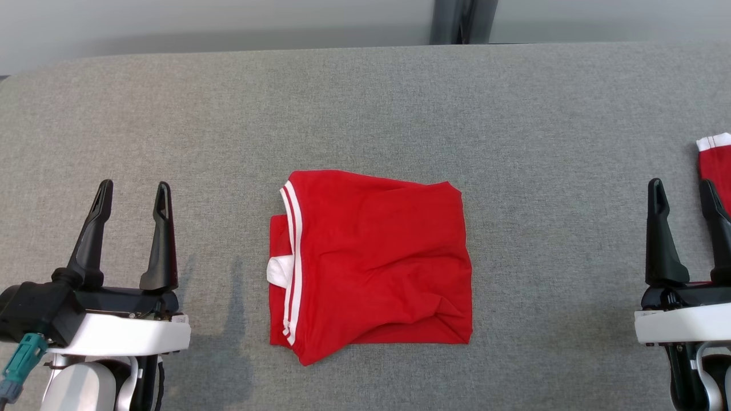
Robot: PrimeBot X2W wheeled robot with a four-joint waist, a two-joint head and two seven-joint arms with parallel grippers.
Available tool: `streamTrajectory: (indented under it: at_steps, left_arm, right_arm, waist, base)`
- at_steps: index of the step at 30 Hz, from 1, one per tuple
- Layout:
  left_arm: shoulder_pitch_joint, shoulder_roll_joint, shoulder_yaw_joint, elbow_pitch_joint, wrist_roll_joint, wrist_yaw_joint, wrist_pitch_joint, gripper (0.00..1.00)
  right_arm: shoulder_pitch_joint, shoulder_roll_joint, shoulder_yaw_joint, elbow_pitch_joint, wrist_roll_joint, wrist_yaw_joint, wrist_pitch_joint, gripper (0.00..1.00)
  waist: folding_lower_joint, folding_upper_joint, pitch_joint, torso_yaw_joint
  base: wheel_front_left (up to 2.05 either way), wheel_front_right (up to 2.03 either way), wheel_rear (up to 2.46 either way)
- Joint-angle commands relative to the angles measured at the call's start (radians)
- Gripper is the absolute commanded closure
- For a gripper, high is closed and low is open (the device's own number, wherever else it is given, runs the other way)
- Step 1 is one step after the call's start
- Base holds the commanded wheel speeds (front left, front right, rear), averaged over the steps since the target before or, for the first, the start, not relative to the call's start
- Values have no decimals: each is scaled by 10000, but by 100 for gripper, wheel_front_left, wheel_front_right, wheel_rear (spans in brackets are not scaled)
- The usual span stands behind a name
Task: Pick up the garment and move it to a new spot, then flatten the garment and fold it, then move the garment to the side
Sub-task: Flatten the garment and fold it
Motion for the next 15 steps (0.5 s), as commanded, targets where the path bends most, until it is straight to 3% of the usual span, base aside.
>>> streamTrajectory:
  at_steps: [1,15]
  left_arm:
    - [27,56,8,-53,43,44,3,0]
    - [110,116,-100,-70,-9,145,54,0]
  right_arm:
    - [-75,-43,13,9,-58,6,39,0]
    - [-79,-99,95,128,-104,6,144,0]
  waist:
    - [0,0,-2,0]
    - [0,0,-151,16]
  base:
    - [0,0,0]
    - [0,0,0]
